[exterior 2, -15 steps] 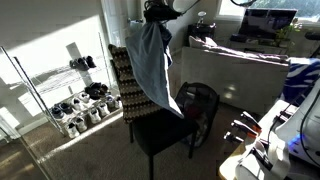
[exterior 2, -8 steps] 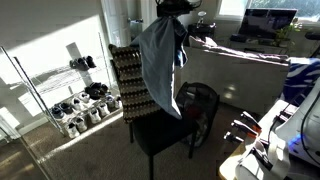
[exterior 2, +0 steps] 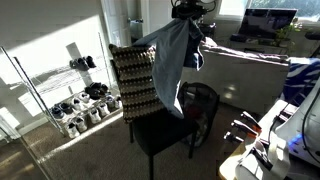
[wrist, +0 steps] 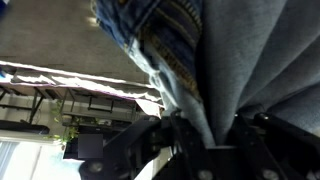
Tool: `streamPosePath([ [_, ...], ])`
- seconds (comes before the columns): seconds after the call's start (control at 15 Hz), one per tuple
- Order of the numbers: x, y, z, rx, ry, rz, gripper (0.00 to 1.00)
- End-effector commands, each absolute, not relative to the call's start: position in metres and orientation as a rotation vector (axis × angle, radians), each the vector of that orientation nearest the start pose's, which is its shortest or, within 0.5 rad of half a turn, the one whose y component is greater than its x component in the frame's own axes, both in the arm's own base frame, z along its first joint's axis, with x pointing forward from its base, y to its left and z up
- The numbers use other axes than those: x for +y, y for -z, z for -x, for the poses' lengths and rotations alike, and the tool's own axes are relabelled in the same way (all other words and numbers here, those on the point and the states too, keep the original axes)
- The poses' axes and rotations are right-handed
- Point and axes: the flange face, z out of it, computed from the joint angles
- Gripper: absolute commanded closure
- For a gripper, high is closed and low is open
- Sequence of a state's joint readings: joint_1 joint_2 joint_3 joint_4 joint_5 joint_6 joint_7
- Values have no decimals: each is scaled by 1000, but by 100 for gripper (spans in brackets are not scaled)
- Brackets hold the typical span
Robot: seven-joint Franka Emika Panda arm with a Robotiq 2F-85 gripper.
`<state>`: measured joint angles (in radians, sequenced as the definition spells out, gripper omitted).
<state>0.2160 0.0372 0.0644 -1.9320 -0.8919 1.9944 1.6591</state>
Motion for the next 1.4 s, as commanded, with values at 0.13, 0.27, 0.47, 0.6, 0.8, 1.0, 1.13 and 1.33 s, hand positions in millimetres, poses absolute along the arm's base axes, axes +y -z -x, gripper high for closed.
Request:
streamPosePath([
  [0.13,82,-483,-560,1775,1122,2882,94],
  [0.27,86,-475,-568,1735,1122,2930,76],
  [0.47,85,-474,-568,1737,1119,2931,76],
  [0.6,86,-474,-568,1737,1119,2931,76],
  [0.8,95,-471,-570,1683,1051,2963,94],
  [1.0,90,-475,-576,1741,965,2920,94],
  [1.13,76,-486,-582,1822,907,2845,94],
  [1.33,42,-515,-589,1950,757,2683,94],
])
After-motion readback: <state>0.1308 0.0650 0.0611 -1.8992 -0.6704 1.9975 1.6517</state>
